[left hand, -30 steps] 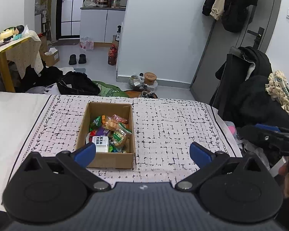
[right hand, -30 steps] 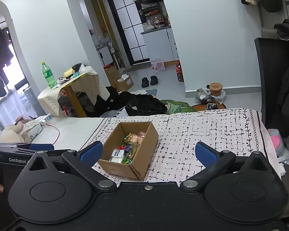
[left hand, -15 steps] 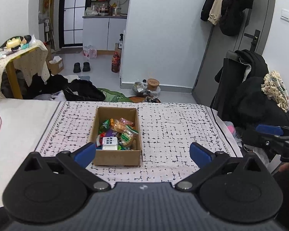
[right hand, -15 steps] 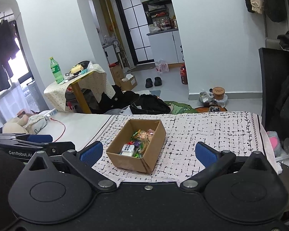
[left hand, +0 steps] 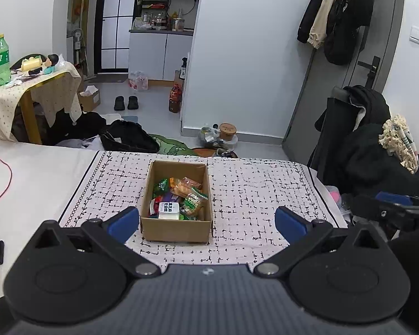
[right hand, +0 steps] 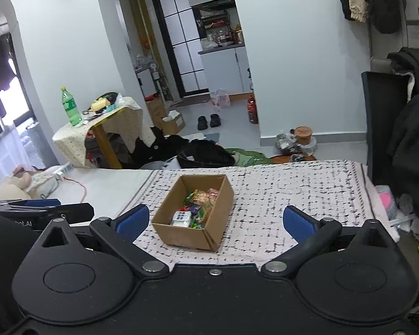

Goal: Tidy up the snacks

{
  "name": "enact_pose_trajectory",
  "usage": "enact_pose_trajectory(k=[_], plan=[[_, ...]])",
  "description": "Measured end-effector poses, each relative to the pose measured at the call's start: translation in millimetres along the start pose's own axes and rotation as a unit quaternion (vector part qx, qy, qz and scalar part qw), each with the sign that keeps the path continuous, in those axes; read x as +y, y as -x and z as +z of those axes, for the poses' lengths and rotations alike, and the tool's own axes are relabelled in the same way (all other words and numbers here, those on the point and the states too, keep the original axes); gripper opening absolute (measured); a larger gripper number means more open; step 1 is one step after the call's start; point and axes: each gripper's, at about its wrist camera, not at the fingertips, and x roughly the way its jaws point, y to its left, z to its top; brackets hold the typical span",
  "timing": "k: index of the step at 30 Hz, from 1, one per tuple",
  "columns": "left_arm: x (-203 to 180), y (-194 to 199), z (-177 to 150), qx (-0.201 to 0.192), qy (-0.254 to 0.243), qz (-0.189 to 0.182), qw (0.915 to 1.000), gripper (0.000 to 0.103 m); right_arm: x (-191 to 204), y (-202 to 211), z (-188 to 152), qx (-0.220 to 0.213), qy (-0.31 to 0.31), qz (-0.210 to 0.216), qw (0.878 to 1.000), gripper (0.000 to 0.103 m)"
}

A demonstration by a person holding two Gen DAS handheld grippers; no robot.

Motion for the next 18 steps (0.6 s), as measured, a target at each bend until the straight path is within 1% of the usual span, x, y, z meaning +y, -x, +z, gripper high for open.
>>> enact_pose_trajectory(k=[4, 8, 18], plan=[[-1.3, -3.6, 0.6, 0.006, 0.018, 0.001, 0.9998, 0.103, 0.1, -1.7, -1.5, 0.003, -0.001, -0.003, 1.000, 0.103], [-1.8, -4.5, 0.6, 0.008, 0.019, 0.003, 0.9998, 0.103, -2.1, -4.6, -2.2, 0.008, -0.008, 0.003, 1.000, 0.103], [-1.9, -5.0, -1.0, 0.008, 0.022, 0.003, 0.9997, 0.103, 0.7, -4.4, -2.2, 0.010, -0.005, -0.001, 1.000, 0.103]])
